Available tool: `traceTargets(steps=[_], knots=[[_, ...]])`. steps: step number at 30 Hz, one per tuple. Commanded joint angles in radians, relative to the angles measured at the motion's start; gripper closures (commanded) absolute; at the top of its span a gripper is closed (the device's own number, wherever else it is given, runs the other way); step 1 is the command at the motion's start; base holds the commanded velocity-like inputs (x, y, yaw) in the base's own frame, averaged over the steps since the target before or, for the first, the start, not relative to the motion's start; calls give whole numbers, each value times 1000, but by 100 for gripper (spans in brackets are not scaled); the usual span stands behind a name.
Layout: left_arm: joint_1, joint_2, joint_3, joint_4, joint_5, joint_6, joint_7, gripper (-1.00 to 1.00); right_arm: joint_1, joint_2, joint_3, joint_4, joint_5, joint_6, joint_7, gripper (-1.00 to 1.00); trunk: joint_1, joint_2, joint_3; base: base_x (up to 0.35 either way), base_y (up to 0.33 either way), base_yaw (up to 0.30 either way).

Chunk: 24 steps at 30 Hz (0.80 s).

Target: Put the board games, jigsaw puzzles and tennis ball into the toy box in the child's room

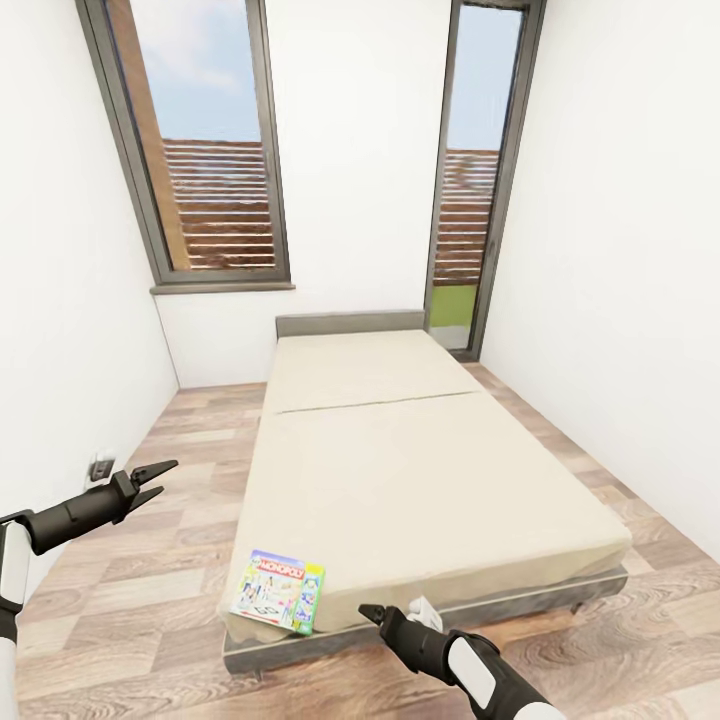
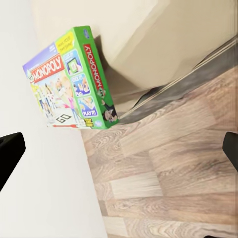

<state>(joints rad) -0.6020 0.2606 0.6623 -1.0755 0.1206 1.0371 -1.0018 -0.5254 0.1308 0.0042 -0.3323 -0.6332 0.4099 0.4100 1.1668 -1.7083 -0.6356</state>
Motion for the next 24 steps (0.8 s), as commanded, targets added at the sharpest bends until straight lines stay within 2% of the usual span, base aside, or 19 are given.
traceTargets(steps=[1,24], knots=[[-1,0,1,0,2,6,-1,-100,0,0,0,-1,-7,5,-2,-100,4,-8,-4,0,0,0],[-1,11,2,0,4,6,-1,-100,0,1,0,-1,-5,3,-7,-100,92,-169,-76,0,0,0]])
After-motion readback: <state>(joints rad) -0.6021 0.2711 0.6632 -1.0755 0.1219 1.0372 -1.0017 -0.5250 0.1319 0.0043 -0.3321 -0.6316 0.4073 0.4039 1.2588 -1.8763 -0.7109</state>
